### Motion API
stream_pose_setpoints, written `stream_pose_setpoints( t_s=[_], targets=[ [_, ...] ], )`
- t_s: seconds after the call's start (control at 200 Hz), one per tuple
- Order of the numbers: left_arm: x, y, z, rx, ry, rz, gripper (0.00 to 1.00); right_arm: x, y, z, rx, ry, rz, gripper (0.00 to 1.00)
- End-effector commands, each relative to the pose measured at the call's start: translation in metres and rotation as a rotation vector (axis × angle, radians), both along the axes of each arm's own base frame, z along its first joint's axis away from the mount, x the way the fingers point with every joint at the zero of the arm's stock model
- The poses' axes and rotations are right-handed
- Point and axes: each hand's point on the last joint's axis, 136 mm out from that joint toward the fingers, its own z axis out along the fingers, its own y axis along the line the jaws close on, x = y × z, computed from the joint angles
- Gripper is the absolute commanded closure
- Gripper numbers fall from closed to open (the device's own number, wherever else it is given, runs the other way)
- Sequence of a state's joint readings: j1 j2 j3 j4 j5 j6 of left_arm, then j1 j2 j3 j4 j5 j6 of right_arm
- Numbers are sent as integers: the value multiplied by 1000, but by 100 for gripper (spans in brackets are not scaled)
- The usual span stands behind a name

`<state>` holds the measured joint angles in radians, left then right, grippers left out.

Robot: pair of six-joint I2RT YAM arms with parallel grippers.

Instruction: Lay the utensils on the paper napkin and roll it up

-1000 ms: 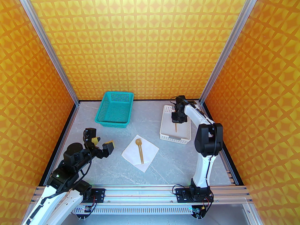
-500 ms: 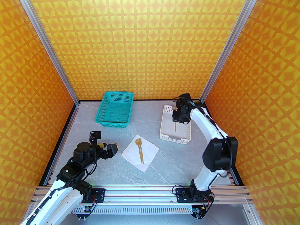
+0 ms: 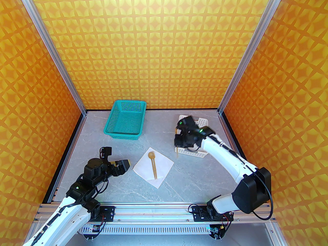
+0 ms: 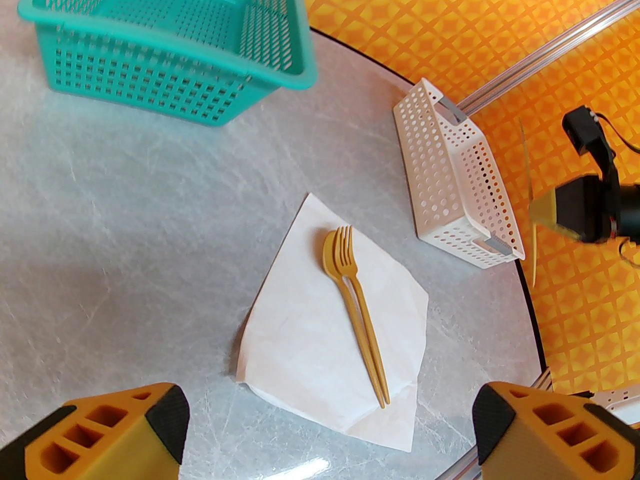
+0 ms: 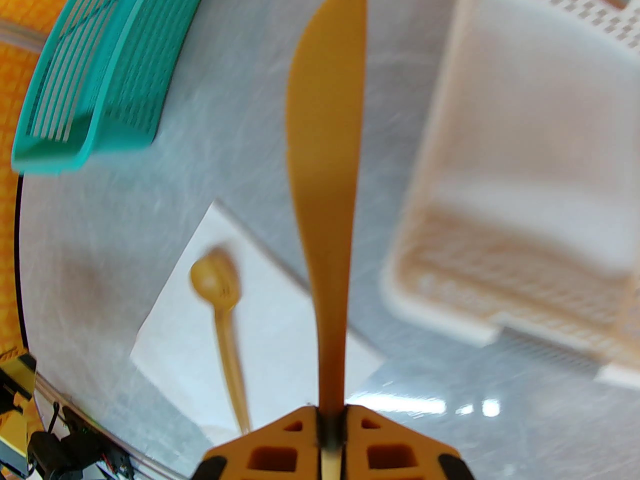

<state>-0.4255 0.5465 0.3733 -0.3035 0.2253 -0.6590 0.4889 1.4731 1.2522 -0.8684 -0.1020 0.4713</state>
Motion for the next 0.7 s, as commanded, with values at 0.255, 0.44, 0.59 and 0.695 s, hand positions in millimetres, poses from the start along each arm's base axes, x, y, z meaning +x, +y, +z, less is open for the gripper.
stream_pose_setpoints(
  t_s=[0.255,0.44,0.59,0.695],
  targets=[
    [-1,-4,0,-35,-8,-11,1,-31,79,-32,44,33,47,88],
    [-1,-4,2,-26,-10,-15,1,-42,109,-55,13,67,96,88],
    [-1,-4,4,-26,-15,-16,1,-47,125,-73,-8,90,122,88],
    [-1,-4,3,-26,-14,-16,1,-49,131,-85,-35,102,136,88]
  ],
)
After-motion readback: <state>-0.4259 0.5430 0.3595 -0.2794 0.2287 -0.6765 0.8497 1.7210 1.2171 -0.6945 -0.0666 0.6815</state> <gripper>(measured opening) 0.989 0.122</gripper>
